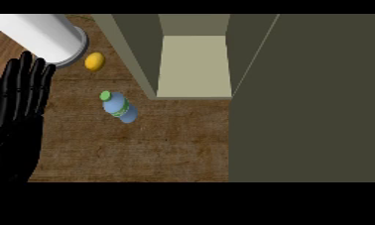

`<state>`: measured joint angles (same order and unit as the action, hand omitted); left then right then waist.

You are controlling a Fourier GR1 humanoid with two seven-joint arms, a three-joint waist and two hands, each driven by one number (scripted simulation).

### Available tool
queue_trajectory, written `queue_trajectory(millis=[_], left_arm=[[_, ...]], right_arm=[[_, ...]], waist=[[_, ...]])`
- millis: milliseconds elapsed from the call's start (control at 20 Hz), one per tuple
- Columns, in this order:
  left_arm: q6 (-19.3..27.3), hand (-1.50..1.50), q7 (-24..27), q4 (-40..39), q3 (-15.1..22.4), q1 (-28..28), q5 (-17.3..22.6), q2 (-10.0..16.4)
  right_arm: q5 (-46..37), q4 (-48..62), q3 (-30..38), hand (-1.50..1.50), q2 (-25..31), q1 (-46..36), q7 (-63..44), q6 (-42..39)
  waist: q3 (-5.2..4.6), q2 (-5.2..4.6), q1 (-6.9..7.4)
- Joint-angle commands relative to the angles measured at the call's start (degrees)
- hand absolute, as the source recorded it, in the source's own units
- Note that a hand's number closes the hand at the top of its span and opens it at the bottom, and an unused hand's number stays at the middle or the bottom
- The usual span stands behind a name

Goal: Pick up the bottled water, place it into the cabinet and close the cabinet

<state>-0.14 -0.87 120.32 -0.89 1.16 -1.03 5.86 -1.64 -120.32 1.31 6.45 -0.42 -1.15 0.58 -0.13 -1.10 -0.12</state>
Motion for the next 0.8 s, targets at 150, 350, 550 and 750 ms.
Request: queue_trajectory(millis=[150,350,550,750], left_arm=[[12.60,-1.50,-0.30,0.19,4.97,-0.11,-13.23,-5.65],[26.89,-1.50,-7.91,0.71,7.08,0.85,-3.13,-5.78],[34.74,-1.50,-11.91,5.23,15.16,2.67,-7.50,-5.83],[39.11,-1.50,-17.62,8.80,21.32,2.30,-15.38,-5.85]], right_arm=[[0.86,-1.33,-1.14,-1.50,0.23,5.52,-1.13,-2.67],[10.82,-5.19,-5.22,-1.50,-0.33,11.12,-4.21,-8.98],[13.12,-16.89,-7.70,-1.50,0.28,19.26,-9.07,-9.83],[19.36,-19.06,-0.59,-1.50,3.85,22.72,-8.86,-13.58]], waist=[[0.16,1.14,-0.16],[0.12,1.32,-0.83],[0.15,1.49,-0.81],[0.19,1.27,-0.24]])
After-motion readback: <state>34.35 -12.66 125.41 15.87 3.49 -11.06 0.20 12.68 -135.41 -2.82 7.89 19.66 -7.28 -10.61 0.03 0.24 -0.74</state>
